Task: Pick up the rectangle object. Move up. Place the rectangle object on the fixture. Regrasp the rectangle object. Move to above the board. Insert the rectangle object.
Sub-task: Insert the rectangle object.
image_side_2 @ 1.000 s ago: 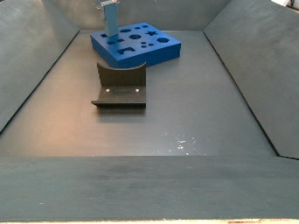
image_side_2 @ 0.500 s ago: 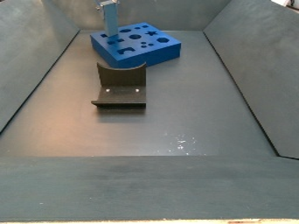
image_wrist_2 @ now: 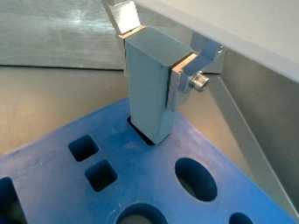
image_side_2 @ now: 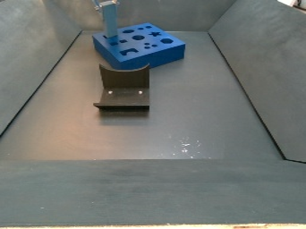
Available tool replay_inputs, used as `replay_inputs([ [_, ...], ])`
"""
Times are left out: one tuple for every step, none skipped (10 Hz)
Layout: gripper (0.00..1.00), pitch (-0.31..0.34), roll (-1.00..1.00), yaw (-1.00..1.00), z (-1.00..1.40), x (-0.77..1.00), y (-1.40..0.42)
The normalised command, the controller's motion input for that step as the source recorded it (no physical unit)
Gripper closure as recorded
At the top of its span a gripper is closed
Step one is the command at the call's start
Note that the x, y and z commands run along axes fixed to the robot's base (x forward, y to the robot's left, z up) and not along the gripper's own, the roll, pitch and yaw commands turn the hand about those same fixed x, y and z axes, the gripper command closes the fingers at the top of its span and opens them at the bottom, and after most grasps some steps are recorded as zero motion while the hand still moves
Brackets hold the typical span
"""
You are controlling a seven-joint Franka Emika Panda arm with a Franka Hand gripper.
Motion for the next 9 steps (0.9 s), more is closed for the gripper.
replay_inputs([
  [1.0,0.0,0.0,0.0,-0.04,0.0,0.01],
  [1.0,0.169,0.47,0.07,-0.11,0.0,0.16],
  [1.0,0.089,0.42,0.02,-0.11,0.0,-0.08],
  [1.0,0.0,1.0,0.11,-0.08,-0.14,-0.57],
  [1.0,-0.023,0.19,0.05,0.0,-0.04,-0.1],
  [1.0,0.0,0.05,0.0,0.0,0.0,0.0],
  [1.0,0.0,0.04,0.0,0.0,0.0,-0.01],
  [1.0,-0.243,0.13,0.0,-0.37,0.0,-0.14],
  [1.0,-0.323,0.19,0.0,-0.94,0.0,-0.2],
])
